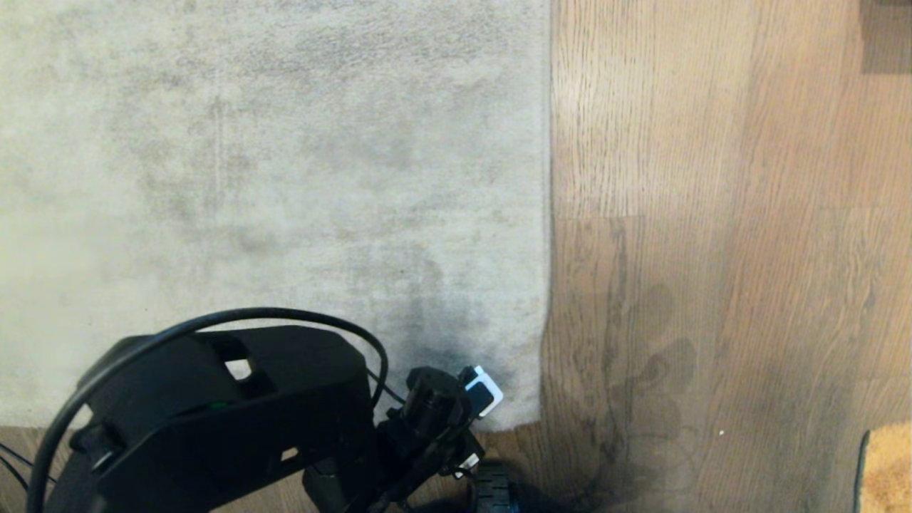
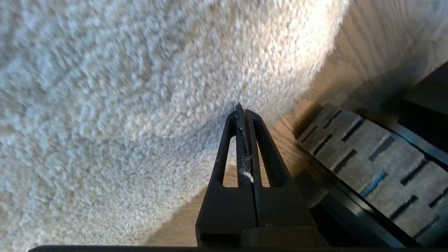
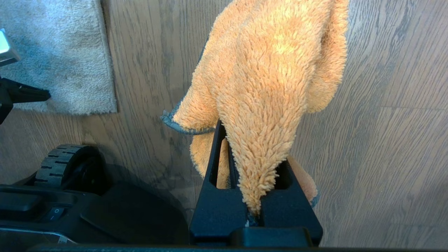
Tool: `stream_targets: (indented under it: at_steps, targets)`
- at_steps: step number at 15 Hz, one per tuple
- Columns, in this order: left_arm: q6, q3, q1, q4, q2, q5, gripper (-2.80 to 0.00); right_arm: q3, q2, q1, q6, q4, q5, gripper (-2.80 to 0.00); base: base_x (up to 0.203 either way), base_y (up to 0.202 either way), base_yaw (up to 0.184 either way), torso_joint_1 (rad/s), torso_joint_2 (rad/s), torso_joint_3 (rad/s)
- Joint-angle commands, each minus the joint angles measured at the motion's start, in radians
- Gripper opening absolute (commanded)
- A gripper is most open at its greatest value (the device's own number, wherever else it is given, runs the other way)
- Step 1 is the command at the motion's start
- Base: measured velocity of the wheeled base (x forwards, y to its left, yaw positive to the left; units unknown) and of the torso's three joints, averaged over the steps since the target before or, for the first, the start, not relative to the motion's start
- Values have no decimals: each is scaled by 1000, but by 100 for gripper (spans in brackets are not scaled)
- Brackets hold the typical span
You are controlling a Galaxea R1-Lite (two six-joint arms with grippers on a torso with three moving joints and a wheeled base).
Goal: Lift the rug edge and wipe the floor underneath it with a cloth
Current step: Lay down the carpet
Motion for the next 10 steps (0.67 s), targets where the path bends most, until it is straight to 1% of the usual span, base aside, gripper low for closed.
stream_targets:
  at_steps: [1,7,10]
  targets:
    - [3,-5,7,-8,7,4,-280,0,1,1,0,0,0,-280,0,0,0,0,0,0]
    - [6,-11,4,-14,6,5,-280,0,1,0,-1,0,0,-280,0,0,0,0,0,0]
    - [6,-39,6,-14,15,5,-280,0,1,1,0,0,0,-280,0,0,0,0,0,0]
